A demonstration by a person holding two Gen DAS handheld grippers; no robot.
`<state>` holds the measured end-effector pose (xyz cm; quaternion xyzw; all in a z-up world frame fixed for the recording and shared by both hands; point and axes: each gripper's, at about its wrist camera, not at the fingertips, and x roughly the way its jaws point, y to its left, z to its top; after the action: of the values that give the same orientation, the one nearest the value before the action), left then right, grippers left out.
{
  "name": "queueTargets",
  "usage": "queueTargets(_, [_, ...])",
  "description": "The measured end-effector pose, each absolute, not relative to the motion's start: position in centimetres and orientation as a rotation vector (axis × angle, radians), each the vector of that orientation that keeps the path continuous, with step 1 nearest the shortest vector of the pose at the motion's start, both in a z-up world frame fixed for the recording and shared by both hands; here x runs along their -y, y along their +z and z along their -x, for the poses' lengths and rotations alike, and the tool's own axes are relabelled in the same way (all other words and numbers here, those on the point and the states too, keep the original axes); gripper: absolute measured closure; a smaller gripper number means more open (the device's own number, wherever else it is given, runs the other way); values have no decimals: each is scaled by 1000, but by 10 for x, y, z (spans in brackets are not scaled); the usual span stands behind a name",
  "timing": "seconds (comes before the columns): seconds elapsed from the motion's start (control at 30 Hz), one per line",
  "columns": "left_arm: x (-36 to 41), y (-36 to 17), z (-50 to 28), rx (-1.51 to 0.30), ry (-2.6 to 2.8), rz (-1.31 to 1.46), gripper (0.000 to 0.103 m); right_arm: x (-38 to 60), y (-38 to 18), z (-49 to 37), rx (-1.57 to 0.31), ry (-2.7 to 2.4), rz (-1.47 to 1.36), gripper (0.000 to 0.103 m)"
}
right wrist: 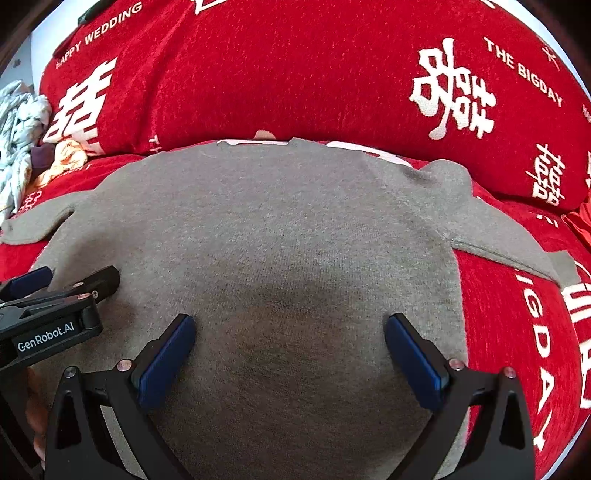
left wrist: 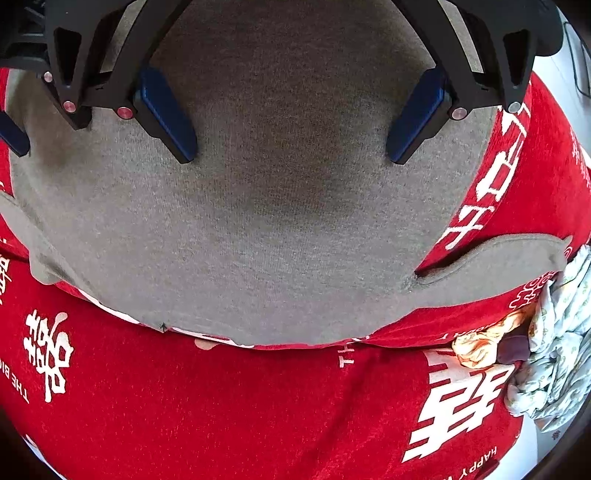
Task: Fold small clothes
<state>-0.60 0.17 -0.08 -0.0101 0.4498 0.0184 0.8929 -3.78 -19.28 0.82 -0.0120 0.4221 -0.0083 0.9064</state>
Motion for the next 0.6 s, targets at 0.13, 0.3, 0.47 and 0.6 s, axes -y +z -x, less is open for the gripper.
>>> queueTargets(0.13, [0,-1,5,-943,48,21,0,194,8,39,-869,-13,26,1])
queueTargets(0.3, [1,1,4,-958,49,13,0,202,12,39,-885,-13,21,1])
queueTargets(0.47, [5,6,1,-992,48,-10,0,246,26,45,-867,-83,-77,1])
queueTargets(0.6, [17,22,-2,-948,16,-42,0,304,36,52,-853,-178,-158,1])
